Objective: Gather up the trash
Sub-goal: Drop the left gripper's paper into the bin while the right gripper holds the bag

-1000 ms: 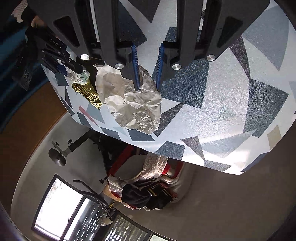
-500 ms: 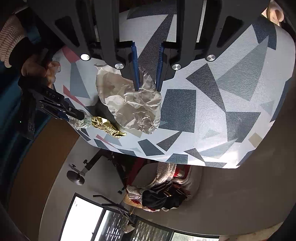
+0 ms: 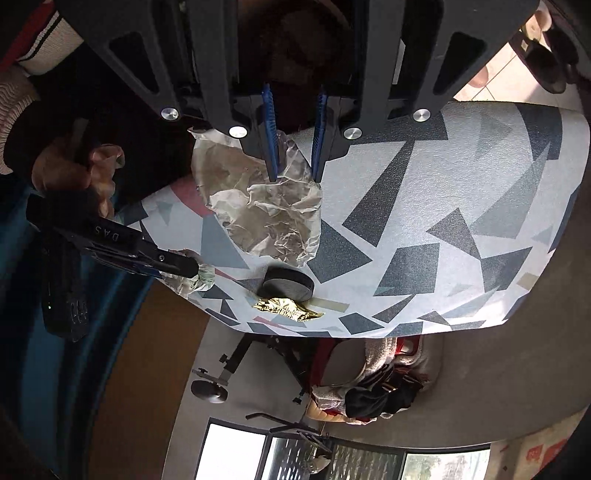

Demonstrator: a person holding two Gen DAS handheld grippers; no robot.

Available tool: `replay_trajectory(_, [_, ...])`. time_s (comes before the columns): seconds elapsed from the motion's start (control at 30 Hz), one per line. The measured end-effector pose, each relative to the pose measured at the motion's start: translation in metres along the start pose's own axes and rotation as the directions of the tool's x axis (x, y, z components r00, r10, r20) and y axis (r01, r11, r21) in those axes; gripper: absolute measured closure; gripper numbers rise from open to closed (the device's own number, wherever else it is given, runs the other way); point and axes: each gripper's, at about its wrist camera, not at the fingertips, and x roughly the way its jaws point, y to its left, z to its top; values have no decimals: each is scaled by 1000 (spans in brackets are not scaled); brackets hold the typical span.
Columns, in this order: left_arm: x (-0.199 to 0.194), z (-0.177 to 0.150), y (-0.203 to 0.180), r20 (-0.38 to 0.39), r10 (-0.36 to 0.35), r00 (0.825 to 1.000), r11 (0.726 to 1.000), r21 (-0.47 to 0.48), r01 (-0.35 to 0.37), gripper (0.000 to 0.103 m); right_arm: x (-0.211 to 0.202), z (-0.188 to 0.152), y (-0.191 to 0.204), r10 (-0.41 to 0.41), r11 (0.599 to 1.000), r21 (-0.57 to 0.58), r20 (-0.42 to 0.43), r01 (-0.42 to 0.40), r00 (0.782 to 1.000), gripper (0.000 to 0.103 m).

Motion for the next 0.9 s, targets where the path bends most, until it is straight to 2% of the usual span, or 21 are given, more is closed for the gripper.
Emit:
replay_trajectory(0.17, [0, -24, -14, -51, -10, 999, 999, 48, 12, 86, -13, -14, -1, -11, 1000, 18, -5, 11, 1000, 54])
replay_trajectory(0.33, [5, -34, -23, -80, -26, 996, 997, 77, 32, 85, -18, -26, -4, -13, 999, 37, -13, 14, 1000, 54])
replay_trajectory(0.43, [12, -37, -25, -89, -22, 996, 998, 63, 27, 80, -19, -31, -5, -11, 999, 42, -21, 12, 1000, 54])
replay_trajectory(0.5, [15, -38, -23, -90, -31, 996, 999, 36, 34, 55, -19, -34, -5, -11, 999, 40, -26, 12, 1000, 54])
replay_trajectory(0.6, [12, -37, -19, -51, -37, 998, 999, 9, 38, 44, -18, -41, -4, -7, 999, 36, -38, 8, 999, 54])
replay_trajectory(0.67, [9, -35, -17, -27, -10, 1000, 1000, 4, 10, 35, -16, -46, -4, 1, 999, 41, -54, 1, 999, 54])
replay_trajectory(0.9, [-6, -28, -3, 45, 99, 994, 995, 5, -99, 16, -7, -67, 9, 47, 999, 12, -117, -46, 992, 54])
